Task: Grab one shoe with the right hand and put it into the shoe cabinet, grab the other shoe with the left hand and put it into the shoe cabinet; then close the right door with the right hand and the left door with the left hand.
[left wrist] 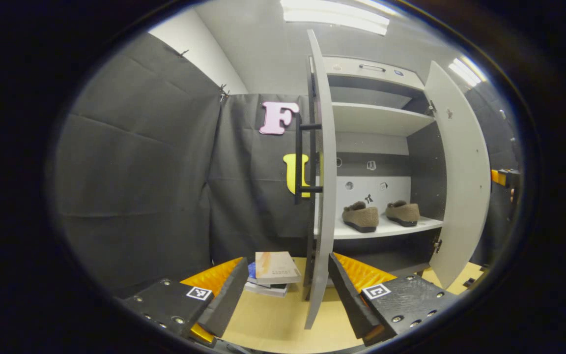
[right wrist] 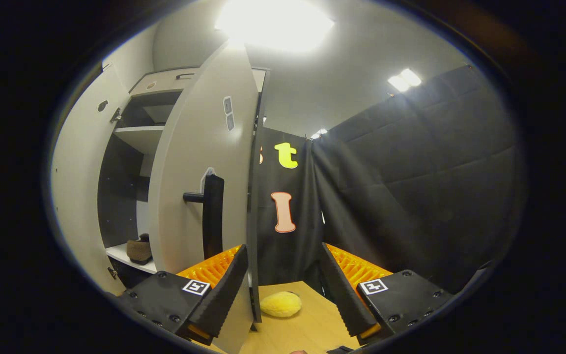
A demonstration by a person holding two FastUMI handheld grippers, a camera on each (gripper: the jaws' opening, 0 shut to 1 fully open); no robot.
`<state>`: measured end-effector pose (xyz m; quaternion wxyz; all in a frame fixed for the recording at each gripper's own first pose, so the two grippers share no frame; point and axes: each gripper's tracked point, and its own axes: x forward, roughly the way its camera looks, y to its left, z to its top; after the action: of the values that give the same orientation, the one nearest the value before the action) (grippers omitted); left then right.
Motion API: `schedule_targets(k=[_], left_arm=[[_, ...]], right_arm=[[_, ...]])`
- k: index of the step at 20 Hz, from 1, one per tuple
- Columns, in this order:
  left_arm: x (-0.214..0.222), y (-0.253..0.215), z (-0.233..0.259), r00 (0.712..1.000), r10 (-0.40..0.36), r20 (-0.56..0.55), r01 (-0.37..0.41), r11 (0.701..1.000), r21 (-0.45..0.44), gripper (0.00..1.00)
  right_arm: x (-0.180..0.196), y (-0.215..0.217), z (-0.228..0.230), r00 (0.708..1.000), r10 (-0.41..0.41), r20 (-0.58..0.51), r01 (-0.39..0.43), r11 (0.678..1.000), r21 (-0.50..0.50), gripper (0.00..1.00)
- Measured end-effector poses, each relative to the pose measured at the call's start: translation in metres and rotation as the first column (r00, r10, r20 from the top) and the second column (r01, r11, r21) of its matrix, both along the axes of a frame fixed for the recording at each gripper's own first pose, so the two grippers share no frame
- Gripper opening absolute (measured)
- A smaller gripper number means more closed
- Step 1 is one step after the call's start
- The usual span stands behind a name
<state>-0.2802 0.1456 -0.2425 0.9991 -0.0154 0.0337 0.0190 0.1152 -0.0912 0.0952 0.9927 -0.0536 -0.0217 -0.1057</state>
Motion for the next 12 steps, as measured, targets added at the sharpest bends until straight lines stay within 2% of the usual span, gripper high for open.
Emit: schedule_targets(k=[1,2,7,11,12], left_arm=[[0.000,0.002,0.000,1.000,0.004,0.001,-0.004,1.000,-0.001,1.00],[-0.001,0.004,0.000,1.000,0.008,0.002,-0.008,1.000,-0.001,1.00],[-0.011,0.016,0.000,0.999,0.040,0.000,-0.040,0.999,0.009,1.00],[-0.019,0.030,-0.004,0.997,0.078,-0.012,-0.078,0.997,0.017,1.00],[-0.021,0.034,-0.005,0.996,0.089,-0.014,-0.088,0.996,0.018,1.00]], right_arm=[[0.002,0.007,-0.001,1.000,0.019,0.000,-0.019,1.000,-0.004,0.92],[0.004,0.014,-0.002,0.999,0.038,0.000,-0.038,0.999,-0.012,0.95],[0.017,0.042,-0.002,0.995,0.103,-0.002,-0.103,0.994,-0.034,0.92],[0.030,0.065,-0.006,0.987,0.163,-0.008,-0.163,0.986,-0.024,0.92],[0.034,0.071,-0.007,0.984,0.175,-0.011,-0.175,0.984,-0.027,0.95]])
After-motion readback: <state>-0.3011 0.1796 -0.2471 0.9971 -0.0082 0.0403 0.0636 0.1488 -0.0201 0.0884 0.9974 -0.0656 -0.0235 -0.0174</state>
